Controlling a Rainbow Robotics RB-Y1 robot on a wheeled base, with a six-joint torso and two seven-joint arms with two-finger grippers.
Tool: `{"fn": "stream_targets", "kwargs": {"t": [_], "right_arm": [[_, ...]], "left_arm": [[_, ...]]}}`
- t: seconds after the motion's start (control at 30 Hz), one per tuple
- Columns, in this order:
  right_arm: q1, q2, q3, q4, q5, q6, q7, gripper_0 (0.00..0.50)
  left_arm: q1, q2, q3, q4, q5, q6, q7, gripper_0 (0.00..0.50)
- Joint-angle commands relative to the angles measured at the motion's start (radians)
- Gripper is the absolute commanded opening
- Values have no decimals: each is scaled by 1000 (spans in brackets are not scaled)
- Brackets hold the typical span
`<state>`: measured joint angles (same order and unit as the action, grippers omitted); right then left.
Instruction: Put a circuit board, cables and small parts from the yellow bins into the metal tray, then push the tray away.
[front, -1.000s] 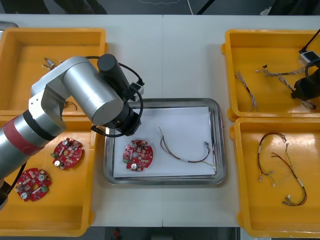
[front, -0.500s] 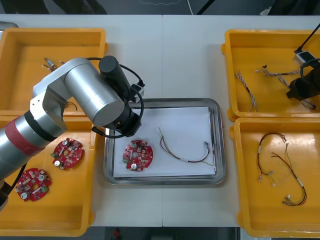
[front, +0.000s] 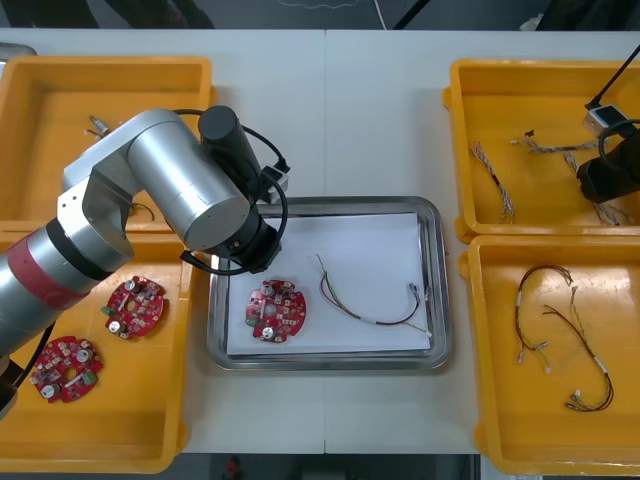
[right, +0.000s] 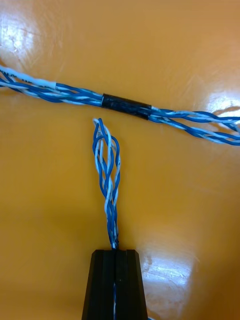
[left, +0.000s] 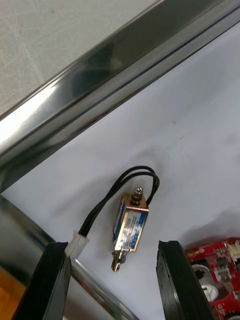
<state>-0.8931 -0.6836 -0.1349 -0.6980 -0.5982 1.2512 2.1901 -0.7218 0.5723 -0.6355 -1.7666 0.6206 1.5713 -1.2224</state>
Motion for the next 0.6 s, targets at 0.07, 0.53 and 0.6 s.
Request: {"fn": "stream_targets", "kwargs": {"t": [0.07,0.53,0.6], "right_arm": [[19,-24,17,-17,-28,22,45,0],[19,-50,-52,-276,1,249,20,0],[19,-50,-75,-328,12,312,16,0]], "left_arm": [[-39,-40,103,-100,8,104,69,500],[-39,-52,353,-228,21,349,70,500],[-39,-42,399,-231,27,349,64,500]]}}
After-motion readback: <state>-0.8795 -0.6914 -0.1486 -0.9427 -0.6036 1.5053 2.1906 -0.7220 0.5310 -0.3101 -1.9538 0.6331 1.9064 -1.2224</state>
